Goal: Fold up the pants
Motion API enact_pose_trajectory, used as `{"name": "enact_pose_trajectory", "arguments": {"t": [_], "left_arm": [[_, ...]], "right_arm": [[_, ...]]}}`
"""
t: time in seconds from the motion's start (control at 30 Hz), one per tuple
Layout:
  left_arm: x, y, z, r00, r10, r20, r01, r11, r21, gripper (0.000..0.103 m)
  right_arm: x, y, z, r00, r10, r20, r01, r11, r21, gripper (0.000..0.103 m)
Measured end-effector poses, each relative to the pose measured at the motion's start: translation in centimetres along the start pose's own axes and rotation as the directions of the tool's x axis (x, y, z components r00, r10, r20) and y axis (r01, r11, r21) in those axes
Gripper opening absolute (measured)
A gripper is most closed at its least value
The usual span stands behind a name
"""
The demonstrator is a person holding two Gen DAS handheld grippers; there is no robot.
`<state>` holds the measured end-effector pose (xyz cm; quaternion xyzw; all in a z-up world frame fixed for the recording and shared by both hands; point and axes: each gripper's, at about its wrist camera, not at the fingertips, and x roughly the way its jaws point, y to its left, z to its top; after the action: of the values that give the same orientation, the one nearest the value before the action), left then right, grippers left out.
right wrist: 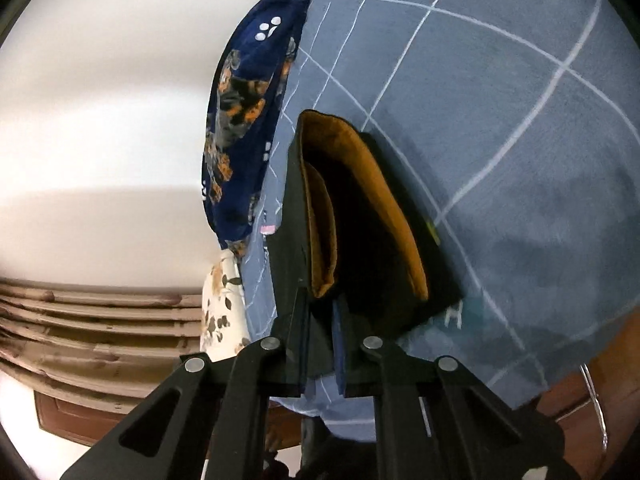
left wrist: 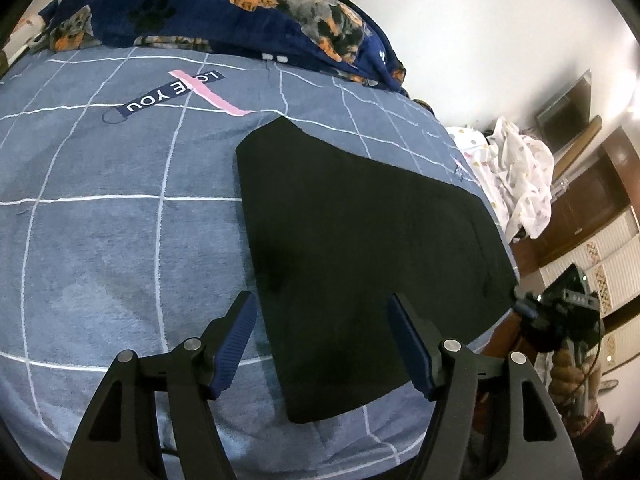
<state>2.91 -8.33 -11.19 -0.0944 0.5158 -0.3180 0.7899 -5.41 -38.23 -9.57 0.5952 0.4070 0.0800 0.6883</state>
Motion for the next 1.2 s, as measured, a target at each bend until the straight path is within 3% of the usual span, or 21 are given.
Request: {"name": "enact_pose_trajectory", "arguments": {"t": [0.1,0.23,0.4,0.47,0.6,0.83,1.03,1.1,1.2], "left_arm": [[0.6,-0.1,-0.3,1.000,0.009,-0.014,-0.008,1.000,0.007,0.069],[1.2,0.1,-0.5,0.999,0.022,-0.033,-0.022,1.000,0.006,0.069],[1.9,0.4,-0.6,0.999,0.027,-0.046,-0.027,1.000,-0.008,0.069],[2.2,0.5,-0.7,0.998,0.033,-0.059,-0.033,0.999,-0.003,0.069],[2.5,0.4,-0.8,0.997,0.033,-0.064,-0.033,0.999,0.003,0.069],[2.6,0.5,-0.9,0.997,0.031,-0.074,-0.031,1.000,0.001,0.069],[2.7,0.9,-1.0,0.996,0.030,-0.084,-0.031,0.999,-0.016,0.069],[2.6,1.0,-0.9,0.996,0.031,-0.082,-0.032,0.999,-0.019,0.069],[2.4,1.4,-0.7,0.997,0.035,-0.069,-0.037,0.999,-0.028,0.069]], "right_arm": [[0.7,-3.5,-0.6,0.998,-0.047,-0.028,0.049,0.995,0.085,0.008],[1.4,-6.6,-0.4,0.999,-0.004,-0.040,0.012,0.979,0.202,0.007],[1.3,-5.8,-0.2,0.998,-0.034,-0.053,0.043,0.984,0.175,0.010],[1.2,-5.1,-0.1,0.994,-0.085,-0.061,0.094,0.984,0.152,0.023],[1.1,-4.0,0.1,0.990,-0.129,-0.061,0.135,0.983,0.122,0.032],[0.4,-2.2,0.9,0.980,-0.198,-0.027,0.199,0.979,0.036,0.032],[0.7,-2.7,1.7,0.986,-0.163,-0.021,0.164,0.985,0.053,0.032],[1.0,-2.5,1.5,0.989,-0.148,-0.022,0.148,0.989,0.027,0.021],[1.1,-2.5,1.2,0.989,-0.148,-0.021,0.148,0.989,0.028,0.020]]}}
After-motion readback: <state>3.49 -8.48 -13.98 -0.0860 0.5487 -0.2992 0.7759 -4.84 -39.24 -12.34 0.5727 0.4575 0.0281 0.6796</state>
